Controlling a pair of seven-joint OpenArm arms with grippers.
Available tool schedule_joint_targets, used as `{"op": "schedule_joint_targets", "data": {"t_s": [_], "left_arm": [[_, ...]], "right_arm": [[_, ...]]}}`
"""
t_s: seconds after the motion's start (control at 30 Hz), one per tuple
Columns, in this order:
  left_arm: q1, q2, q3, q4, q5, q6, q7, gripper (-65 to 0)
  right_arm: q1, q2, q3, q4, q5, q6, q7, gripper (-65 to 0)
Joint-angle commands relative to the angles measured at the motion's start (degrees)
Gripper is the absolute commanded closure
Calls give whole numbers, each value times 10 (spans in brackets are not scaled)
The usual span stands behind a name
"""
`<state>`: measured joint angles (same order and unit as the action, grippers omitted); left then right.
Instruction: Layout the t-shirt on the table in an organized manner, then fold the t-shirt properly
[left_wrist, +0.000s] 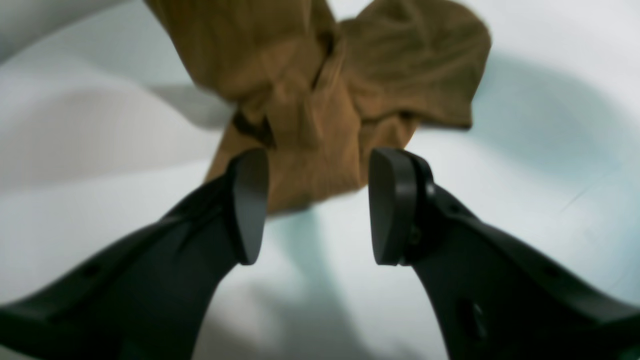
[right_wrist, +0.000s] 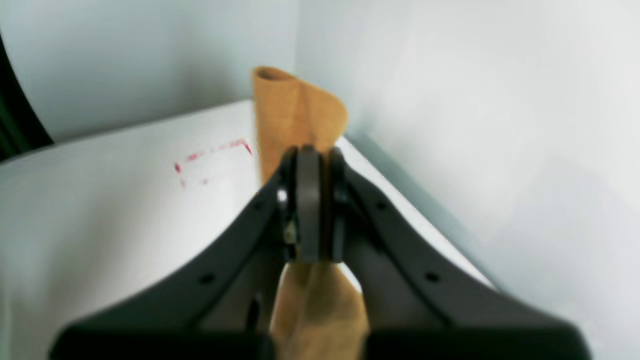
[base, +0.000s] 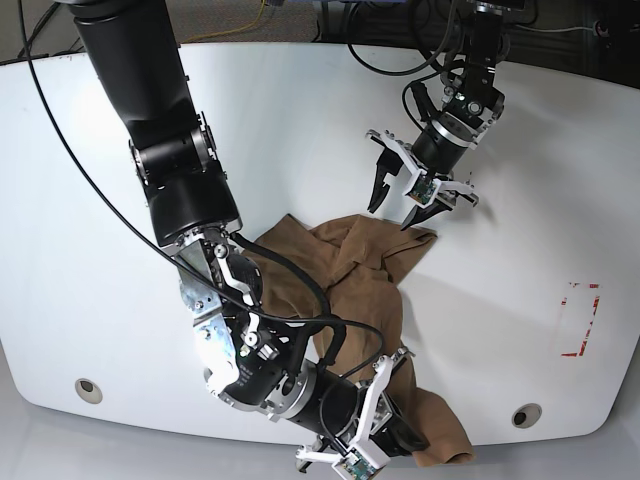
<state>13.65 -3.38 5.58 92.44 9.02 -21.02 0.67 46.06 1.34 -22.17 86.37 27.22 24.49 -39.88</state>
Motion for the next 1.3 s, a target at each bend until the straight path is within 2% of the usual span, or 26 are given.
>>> {"op": "schedule_joint_targets", "data": {"t_s": [0.0,0.1,0.43,0.5,0.63,0.77,0.83,0.87,1.0,1.27], "left_arm": [[-13,-1,0,-2,-7,4,-16,-296],[-14,-1,0,-3,-7,4,-16,-296],[-11,-1,0,0,-7,5,-16,-296],[-11,-1,0,5,-7,5,-16,-296],[-4,-1,0,10,-7,5,-16,-296],[-2,-1,0,18,-7,4,-16,-296],[-1,-1,0,24,-7,4,-16,-296],[-1,-1,0,25,-7,4,-16,-296],[-1,-2,0,29,-7,4,-16,-296],[7,-2,1,48,-7,4,-16,-296]], "right_arm": [[28,-9,2,3,9,3,20,0],[32,-13,1,1,9,3,20,0],[43,-62,0,-30,9,3,20,0],[43,-72,-1,-38,9,2,20,-26],[43,-86,-22,-50,9,-2,20,-180],[42,-90,-46,-52,9,-2,18,-414],[38,-90,-53,-49,9,-2,17,-514],[37,-89,-55,-48,9,-2,17,-535],[15,-79,-54,-38,9,-2,16,-538],[-37,-13,-53,20,9,1,-7,-510]]}}
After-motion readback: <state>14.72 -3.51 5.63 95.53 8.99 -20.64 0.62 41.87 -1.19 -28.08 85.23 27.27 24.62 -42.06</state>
